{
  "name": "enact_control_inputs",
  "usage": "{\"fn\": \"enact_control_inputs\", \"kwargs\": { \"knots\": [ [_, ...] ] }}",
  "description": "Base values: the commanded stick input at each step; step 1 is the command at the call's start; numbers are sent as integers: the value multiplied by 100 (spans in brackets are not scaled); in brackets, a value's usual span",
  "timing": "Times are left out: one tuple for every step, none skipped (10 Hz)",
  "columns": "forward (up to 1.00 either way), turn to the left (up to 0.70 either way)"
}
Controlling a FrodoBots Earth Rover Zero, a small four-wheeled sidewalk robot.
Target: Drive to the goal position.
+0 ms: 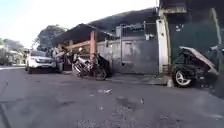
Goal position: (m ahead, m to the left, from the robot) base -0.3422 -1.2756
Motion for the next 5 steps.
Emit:
{"fn": "enact_control_inputs", "kwargs": {
  "knots": [
    [95,-39],
    [95,-39],
    [95,-39],
    [95,-1],
    [95,-1]
  ]
}}
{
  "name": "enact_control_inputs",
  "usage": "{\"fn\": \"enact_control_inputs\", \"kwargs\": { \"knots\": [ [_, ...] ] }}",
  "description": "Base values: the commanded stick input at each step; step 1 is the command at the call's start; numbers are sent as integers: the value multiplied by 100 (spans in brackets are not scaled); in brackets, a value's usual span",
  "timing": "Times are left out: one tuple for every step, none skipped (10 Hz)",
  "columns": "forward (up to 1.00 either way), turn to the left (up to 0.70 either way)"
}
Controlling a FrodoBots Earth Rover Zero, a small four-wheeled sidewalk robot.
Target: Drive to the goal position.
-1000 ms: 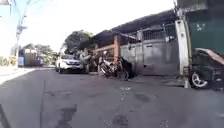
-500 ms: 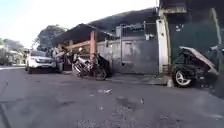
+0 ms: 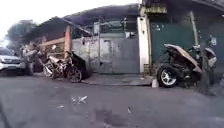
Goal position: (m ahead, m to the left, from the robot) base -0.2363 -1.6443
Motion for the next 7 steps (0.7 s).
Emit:
{"fn": "enact_control_inputs", "kwargs": {
  "knots": [
    [95,-1],
    [95,-1],
    [95,-1],
    [95,-1],
    [62,-1],
    [46,-1],
    [15,0]
  ]
}}
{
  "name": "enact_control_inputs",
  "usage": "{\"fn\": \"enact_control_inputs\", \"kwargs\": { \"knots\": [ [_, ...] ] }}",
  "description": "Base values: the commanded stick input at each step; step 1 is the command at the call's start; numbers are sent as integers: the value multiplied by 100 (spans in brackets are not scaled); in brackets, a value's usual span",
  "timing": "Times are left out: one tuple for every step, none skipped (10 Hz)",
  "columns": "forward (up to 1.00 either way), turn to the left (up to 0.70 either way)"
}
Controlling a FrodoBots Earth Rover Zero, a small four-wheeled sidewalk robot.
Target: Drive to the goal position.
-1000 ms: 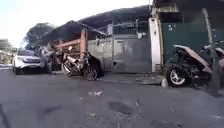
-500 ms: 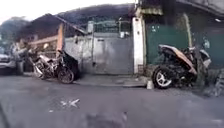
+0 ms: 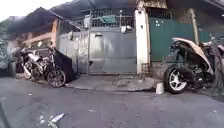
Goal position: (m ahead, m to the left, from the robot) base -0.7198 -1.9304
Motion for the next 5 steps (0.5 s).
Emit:
{"fn": "enact_control_inputs", "kwargs": {
  "knots": [
    [0,0],
    [0,0],
    [0,0],
    [0,0],
    [0,0]
  ]
}}
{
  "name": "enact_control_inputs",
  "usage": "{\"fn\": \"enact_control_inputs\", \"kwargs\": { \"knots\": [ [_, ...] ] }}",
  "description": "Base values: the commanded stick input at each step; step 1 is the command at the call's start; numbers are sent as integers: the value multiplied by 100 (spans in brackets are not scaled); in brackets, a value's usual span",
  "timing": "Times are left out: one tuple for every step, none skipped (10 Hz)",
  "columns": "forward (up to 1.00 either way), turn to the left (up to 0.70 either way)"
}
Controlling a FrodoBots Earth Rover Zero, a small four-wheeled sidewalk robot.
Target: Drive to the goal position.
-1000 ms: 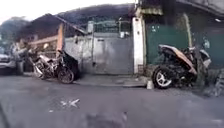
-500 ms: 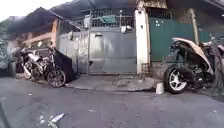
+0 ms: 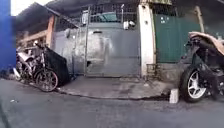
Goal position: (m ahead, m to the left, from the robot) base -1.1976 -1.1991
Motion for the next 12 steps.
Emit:
{"fn": "enact_control_inputs", "kwargs": {
  "knots": [
    [0,0],
    [0,0],
    [0,0],
    [0,0],
    [0,-31],
    [0,-78],
    [0,-100],
    [0,-100],
    [0,-100],
    [0,-100],
    [0,-100],
    [0,-100]
  ]
}}
